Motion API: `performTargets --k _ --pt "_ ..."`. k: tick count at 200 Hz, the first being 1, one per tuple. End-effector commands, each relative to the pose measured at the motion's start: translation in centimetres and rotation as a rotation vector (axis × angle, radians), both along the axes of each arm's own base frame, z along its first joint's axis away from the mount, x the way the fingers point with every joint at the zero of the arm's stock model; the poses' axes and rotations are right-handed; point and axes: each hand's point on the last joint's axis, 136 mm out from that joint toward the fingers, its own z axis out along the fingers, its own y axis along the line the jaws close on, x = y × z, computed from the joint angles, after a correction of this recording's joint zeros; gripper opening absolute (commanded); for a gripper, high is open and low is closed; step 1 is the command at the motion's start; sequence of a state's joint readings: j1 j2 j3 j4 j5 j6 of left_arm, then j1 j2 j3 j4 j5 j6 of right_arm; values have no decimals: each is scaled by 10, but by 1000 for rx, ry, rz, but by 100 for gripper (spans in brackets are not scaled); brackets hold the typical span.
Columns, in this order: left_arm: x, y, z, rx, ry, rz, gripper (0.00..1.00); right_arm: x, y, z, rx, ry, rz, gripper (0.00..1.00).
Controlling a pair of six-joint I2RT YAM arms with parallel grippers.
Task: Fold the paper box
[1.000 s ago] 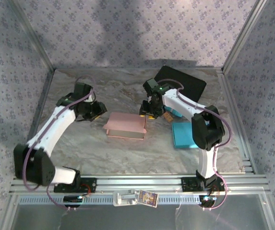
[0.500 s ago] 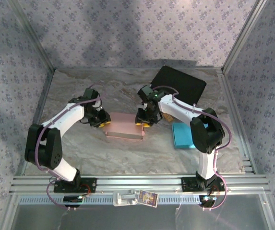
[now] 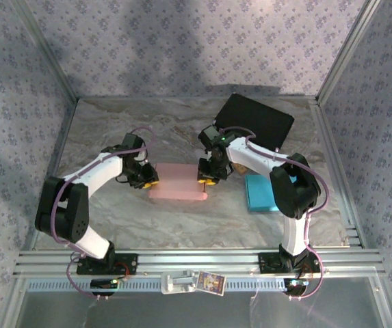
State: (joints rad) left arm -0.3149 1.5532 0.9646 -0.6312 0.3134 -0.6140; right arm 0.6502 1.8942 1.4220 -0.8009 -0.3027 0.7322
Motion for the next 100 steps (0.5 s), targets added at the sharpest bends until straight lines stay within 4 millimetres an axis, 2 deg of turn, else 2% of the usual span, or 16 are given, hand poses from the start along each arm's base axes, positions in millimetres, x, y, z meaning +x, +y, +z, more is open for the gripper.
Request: performTargets --k 1,20,40,75,100 --pt "-6 9 2 53 -5 -8 32 -3 -12 -10 -49 15 17 28" --pt "-9 14 7 80 -6 -19 37 -2 -11 -4 -50 -10 37 38" --pt "-11 14 2 85 24 -45 39 -3 -10 -5 -44 -14 50 46" --pt "-4 7 -2 46 1 -44 39 -7 -4 -21 -23 29 61 47" --pt "-1 4 -5 25 -16 -40 38 -8 -1 -35 -8 54 55 43"
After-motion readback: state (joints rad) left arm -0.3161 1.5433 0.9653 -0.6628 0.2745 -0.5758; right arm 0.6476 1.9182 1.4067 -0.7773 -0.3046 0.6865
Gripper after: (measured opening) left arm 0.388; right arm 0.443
